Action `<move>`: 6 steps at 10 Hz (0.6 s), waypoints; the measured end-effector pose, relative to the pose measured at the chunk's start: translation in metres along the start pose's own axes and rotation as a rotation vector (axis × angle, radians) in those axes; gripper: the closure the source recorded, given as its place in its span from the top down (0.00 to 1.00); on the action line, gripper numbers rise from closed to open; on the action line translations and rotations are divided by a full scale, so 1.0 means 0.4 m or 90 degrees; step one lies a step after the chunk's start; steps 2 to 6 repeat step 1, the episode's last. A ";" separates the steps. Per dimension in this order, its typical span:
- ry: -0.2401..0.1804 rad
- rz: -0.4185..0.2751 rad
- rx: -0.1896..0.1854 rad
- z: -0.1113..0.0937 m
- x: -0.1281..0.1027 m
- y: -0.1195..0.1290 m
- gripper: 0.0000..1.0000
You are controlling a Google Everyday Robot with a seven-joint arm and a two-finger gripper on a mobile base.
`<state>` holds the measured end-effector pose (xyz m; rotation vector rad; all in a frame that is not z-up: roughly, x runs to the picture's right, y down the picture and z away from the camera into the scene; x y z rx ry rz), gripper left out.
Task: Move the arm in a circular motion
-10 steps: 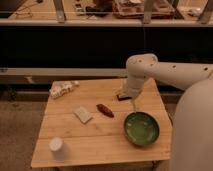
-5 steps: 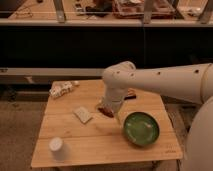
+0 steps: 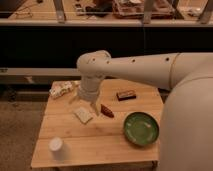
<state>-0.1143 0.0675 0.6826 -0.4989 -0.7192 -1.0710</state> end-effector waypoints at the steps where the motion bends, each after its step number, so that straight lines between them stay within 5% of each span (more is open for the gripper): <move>1: -0.005 -0.008 0.017 -0.009 0.036 -0.046 0.80; 6: -0.005 -0.008 0.017 -0.009 0.036 -0.046 0.80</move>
